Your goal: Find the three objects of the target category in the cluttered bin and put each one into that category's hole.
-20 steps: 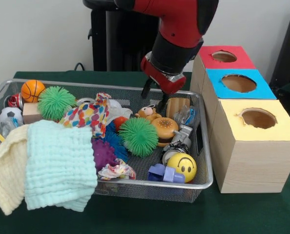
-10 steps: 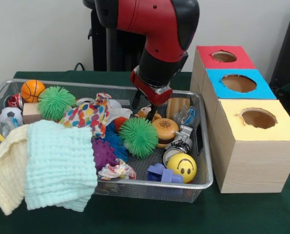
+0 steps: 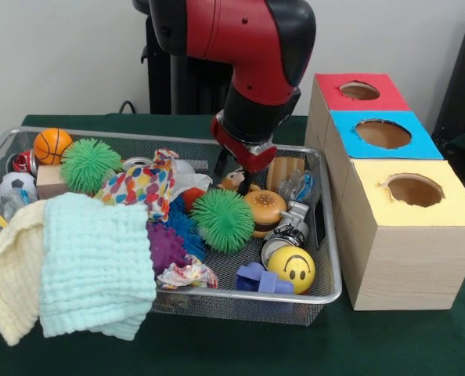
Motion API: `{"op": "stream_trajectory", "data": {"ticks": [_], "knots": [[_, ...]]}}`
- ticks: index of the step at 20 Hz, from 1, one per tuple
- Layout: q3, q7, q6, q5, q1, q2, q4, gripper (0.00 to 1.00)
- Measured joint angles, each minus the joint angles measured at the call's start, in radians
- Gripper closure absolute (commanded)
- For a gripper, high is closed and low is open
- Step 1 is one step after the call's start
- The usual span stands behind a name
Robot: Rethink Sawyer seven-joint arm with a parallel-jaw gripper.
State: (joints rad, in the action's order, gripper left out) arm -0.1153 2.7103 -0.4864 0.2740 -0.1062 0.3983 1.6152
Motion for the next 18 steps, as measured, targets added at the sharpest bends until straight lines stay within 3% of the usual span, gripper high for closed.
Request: {"op": "stream_trajectory", "data": {"ticks": [11, 17, 18], "knots": [[0.123, 0.0, -0.034, -0.017, -0.074, 0.085, 0.094, 0.0], [0.166, 0.0, -0.041, -0.017, -0.097, 0.082, 0.097, 0.0], [0.165, 0.0, -0.04, -0.005, -0.101, 0.07, 0.096, 1.0]]}}
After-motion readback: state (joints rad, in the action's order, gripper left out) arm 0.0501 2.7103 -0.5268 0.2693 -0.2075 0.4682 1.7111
